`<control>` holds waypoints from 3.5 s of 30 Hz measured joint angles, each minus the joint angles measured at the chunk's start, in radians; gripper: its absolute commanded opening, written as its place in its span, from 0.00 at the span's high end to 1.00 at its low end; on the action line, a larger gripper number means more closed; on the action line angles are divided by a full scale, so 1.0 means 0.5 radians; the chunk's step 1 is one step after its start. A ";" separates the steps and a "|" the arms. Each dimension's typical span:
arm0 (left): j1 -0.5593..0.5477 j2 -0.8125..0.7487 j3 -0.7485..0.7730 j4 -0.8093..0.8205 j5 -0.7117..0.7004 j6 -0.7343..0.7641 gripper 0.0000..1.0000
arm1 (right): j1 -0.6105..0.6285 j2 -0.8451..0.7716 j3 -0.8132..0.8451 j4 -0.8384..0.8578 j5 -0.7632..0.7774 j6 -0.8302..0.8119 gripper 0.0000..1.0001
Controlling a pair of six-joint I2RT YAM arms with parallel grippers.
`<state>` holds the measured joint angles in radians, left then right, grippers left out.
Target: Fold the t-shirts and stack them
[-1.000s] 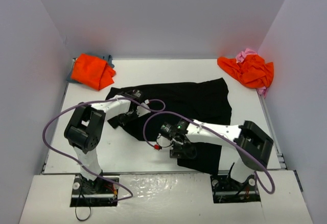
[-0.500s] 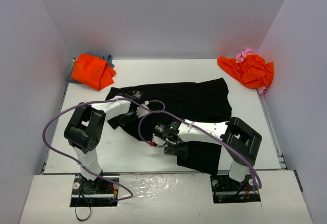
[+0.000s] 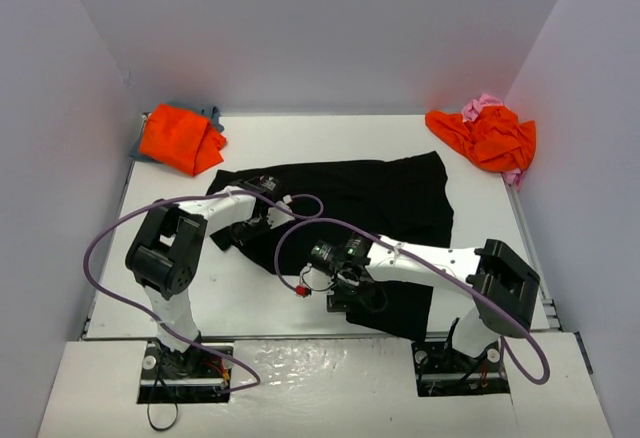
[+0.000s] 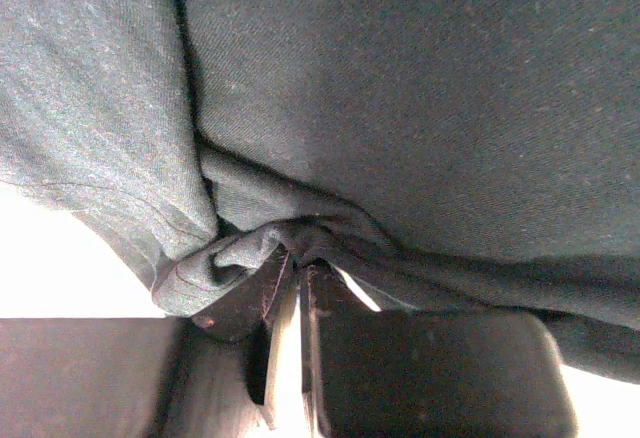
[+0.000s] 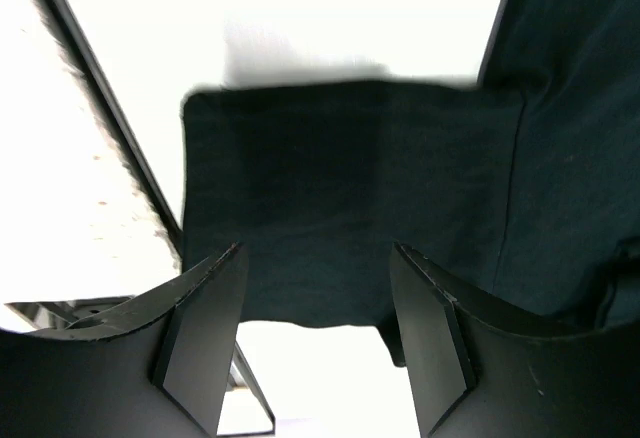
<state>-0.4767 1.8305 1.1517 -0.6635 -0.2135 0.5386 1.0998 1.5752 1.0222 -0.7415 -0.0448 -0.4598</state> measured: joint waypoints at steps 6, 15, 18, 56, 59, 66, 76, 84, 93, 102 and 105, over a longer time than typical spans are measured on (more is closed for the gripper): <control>0.000 0.020 0.018 0.002 -0.004 0.000 1.00 | -0.161 0.011 -0.156 0.037 0.367 0.045 0.81; 0.006 0.032 0.027 0.011 -0.008 -0.003 1.00 | -0.551 0.060 0.024 0.115 0.586 0.080 1.00; 0.008 -0.001 -0.014 0.032 -0.008 -0.003 1.00 | -0.548 0.019 0.073 0.147 0.605 0.086 1.00; -0.023 0.386 0.636 -0.197 0.075 0.000 1.00 | -1.508 1.996 2.485 0.168 0.764 0.150 0.99; -0.024 0.466 0.703 -0.197 0.066 0.000 1.00 | -1.529 2.089 2.633 0.194 0.812 0.109 1.00; -0.028 0.491 0.749 -0.172 0.060 0.000 1.00 | -1.555 2.064 2.538 0.428 0.893 0.057 0.90; -0.028 0.474 0.704 -0.108 0.044 -0.001 1.00 | -1.580 1.274 1.614 0.869 0.788 -0.075 0.31; -0.028 0.444 0.639 -0.051 0.015 0.000 1.00 | -1.369 0.013 0.972 0.773 0.653 -0.480 0.34; -0.022 0.443 0.634 -0.044 0.005 -0.001 1.00 | -1.128 -0.440 0.040 -0.047 0.069 -0.575 0.34; -0.017 0.416 0.590 -0.016 0.003 0.000 1.00 | -0.837 -0.345 -0.059 -0.257 -0.295 -0.549 0.33; -0.010 0.412 0.581 -0.015 -0.006 0.000 1.00 | -0.654 -0.336 -0.066 -0.242 -0.324 -0.478 0.38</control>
<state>-0.4818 2.0365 1.4423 -0.6708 -0.2163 0.5388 0.7728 1.4071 0.9890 -0.8625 -0.2066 -0.6989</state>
